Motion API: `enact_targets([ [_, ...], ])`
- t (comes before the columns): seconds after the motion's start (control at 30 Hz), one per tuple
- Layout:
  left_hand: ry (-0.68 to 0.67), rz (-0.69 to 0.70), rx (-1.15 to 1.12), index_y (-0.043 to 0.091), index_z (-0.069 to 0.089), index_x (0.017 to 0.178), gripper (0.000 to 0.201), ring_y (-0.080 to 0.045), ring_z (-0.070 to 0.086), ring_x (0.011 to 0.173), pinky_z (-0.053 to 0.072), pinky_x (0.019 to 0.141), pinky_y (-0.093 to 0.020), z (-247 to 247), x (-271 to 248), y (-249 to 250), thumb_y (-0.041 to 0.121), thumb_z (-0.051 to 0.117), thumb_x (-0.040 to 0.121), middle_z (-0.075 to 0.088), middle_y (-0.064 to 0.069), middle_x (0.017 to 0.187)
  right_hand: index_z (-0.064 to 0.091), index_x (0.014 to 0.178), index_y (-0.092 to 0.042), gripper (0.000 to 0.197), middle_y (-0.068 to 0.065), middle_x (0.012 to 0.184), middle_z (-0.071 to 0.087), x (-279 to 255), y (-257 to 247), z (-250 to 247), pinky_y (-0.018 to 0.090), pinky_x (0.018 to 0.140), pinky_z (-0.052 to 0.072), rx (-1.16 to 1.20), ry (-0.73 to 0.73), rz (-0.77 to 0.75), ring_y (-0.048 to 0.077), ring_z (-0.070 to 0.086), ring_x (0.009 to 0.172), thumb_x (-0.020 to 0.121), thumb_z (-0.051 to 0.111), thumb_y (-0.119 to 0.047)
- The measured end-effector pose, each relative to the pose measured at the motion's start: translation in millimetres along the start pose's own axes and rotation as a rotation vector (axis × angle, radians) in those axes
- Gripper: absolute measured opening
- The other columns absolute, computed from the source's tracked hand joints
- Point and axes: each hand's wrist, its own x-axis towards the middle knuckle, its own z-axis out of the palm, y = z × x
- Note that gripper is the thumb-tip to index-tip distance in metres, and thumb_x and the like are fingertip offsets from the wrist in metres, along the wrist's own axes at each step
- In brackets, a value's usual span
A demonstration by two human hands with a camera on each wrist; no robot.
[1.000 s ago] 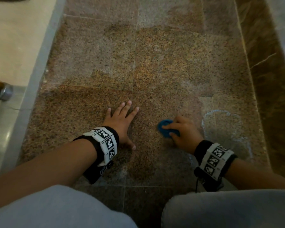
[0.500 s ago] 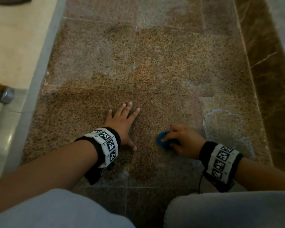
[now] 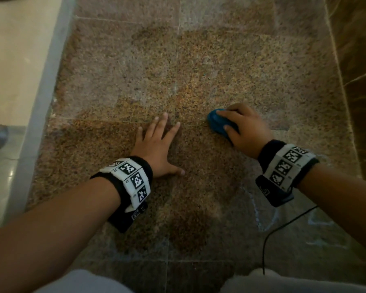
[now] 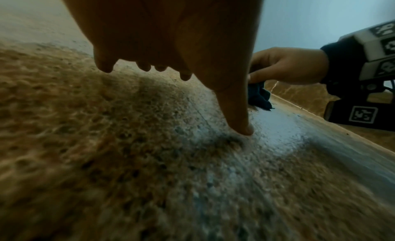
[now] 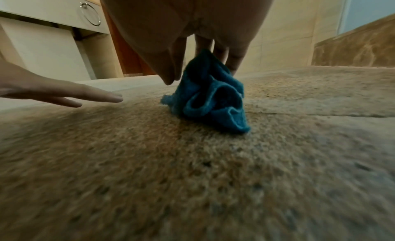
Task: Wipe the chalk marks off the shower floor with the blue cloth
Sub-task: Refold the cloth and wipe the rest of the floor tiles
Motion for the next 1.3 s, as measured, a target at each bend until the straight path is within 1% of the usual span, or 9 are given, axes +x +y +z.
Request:
enact_targets([
  [0.17,-0.079,-0.055,0.017,0.034,-0.027,0.147,0.131,-0.022,-0.027,0.144,-0.008,0.116,-0.051,3,3,-1,0.079,0.064,0.063,-0.039,0.000,0.152,0.046,0.137,-0.025,0.052,0.007,0.134,0.045,5,-3,-7,0.043,0.096,0.035,-0.096,-0.102,-0.101,0.033,0.041,0.117,0.088,0.059,-0.038],
  [0.27,-0.102,-0.088,0.004,0.034,-0.026,0.147,0.132,-0.023,-0.025,0.145,-0.005,0.117,-0.052,0,1,5,0.076,0.067,0.063,-0.038,0.000,0.153,0.041,0.140,-0.029,0.055,0.005,0.140,0.039,9,-4,-9,0.045,0.103,0.032,-0.169,-0.230,-0.132,0.032,0.035,0.124,0.088,0.056,-0.041],
  [0.47,-0.186,-0.141,-0.019,0.035,-0.026,0.147,0.131,-0.023,-0.025,0.145,0.000,0.117,-0.053,-14,-3,14,0.070,0.071,0.066,-0.038,0.001,0.153,0.033,0.144,-0.025,0.054,0.002,0.149,0.027,14,5,-18,0.039,0.111,0.029,-0.088,-0.376,-0.076,0.028,0.025,0.135,0.093,0.050,-0.023],
  [0.57,-0.213,-0.167,-0.039,0.035,-0.025,0.147,0.131,-0.023,-0.025,0.145,0.003,0.118,-0.054,-18,-4,17,0.065,0.074,0.067,-0.039,0.002,0.152,0.033,0.145,-0.026,0.050,-0.002,0.152,0.024,17,3,-21,0.035,0.110,0.027,-0.097,-0.428,-0.066,0.026,0.024,0.135,0.096,0.046,-0.024],
  [0.77,-0.227,-0.163,-0.079,0.037,-0.025,0.147,0.132,-0.023,-0.025,0.145,0.004,0.117,-0.056,-19,-1,16,0.061,0.077,0.067,-0.040,0.003,0.151,0.028,0.146,-0.028,0.054,0.000,0.151,0.028,23,5,-40,0.037,0.103,0.039,0.085,-0.468,-0.002,0.026,0.035,0.132,0.095,0.046,-0.024],
  [0.83,-0.214,-0.150,-0.088,0.037,-0.024,0.147,0.132,-0.023,-0.026,0.145,0.003,0.116,-0.056,-16,1,13,0.061,0.077,0.066,-0.040,0.003,0.151,0.028,0.145,-0.028,0.056,0.000,0.149,0.029,17,5,-40,0.040,0.098,0.043,0.002,-0.432,-0.018,0.026,0.035,0.131,0.093,0.048,-0.026],
  [1.0,-0.202,-0.118,-0.090,0.036,-0.023,0.148,0.132,-0.025,-0.024,0.145,0.005,0.117,-0.059,-14,0,11,0.061,0.077,0.066,-0.038,0.002,0.153,0.018,0.148,-0.033,0.062,0.001,0.156,0.013,2,-9,-35,0.044,0.110,0.026,-0.325,-0.429,-0.134,0.027,0.018,0.140,0.093,0.044,-0.046],
  [1.13,-0.204,-0.108,-0.076,0.033,-0.022,0.149,0.131,-0.027,-0.023,0.145,0.008,0.116,-0.061,-19,-3,16,0.061,0.077,0.067,-0.036,0.000,0.154,0.012,0.149,-0.032,0.064,0.004,0.158,0.003,-6,-22,-52,0.043,0.114,0.015,-0.539,-0.410,-0.236,0.028,0.008,0.144,0.094,0.040,-0.049],
  [1.3,-0.196,-0.106,-0.104,0.033,-0.022,0.150,0.131,-0.027,-0.023,0.145,0.006,0.116,-0.062,-22,-4,16,0.061,0.077,0.067,-0.035,0.000,0.154,0.016,0.149,-0.033,0.060,0.003,0.159,0.002,-13,-41,-69,0.044,0.115,0.011,-0.543,-0.445,-0.218,0.027,0.005,0.145,0.094,0.034,-0.051],
])
